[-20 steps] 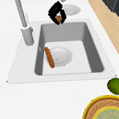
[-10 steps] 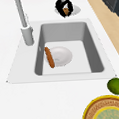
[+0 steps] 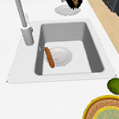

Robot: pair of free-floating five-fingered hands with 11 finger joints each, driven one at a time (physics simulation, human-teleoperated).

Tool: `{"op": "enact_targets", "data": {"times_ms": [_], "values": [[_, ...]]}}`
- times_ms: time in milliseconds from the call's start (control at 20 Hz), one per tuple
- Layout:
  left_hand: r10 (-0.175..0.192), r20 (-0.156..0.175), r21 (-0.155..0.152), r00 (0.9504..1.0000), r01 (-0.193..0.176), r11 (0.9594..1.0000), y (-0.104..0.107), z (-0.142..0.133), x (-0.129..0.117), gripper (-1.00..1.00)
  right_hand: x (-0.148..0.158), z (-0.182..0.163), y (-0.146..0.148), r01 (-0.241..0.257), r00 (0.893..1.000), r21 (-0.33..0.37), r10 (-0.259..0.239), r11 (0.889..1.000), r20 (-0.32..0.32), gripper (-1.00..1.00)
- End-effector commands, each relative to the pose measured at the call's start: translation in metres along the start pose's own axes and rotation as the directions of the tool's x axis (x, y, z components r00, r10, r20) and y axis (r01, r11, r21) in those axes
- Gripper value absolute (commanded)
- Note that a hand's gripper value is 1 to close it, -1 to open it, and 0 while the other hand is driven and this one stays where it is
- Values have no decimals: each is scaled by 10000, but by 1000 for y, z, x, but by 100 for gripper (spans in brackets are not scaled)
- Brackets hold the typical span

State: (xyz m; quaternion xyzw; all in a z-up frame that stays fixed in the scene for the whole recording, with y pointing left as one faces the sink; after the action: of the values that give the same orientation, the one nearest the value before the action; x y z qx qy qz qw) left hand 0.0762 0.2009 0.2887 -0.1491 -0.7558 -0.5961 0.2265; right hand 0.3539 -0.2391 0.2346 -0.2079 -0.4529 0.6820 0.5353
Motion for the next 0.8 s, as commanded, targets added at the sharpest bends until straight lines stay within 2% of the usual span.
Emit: {"op": "enact_targets", "data": {"times_ms": [0, 150, 550, 750], "values": [[0, 0, 0, 10000, 0, 10000, 0, 0, 0, 0, -4, 30, 7, 19, 9999, -428, -14, 9991, 113, 100], [0, 0, 0, 10000, 0, 10000, 0, 0, 0, 0, -10, 50, 15, -71, 9999, -512, 74, 9987, 70, 100], [0, 0, 0, 10000, 0, 10000, 0, 0, 0, 0, -25, 97, 40, 173, 9998, -403, -176, 9990, -60, 100], [0, 0, 0, 10000, 0, 10000, 0, 0, 0, 0, -34, 123, 53, 130, 9999, -446, -132, 9989, -40, 100]]}}
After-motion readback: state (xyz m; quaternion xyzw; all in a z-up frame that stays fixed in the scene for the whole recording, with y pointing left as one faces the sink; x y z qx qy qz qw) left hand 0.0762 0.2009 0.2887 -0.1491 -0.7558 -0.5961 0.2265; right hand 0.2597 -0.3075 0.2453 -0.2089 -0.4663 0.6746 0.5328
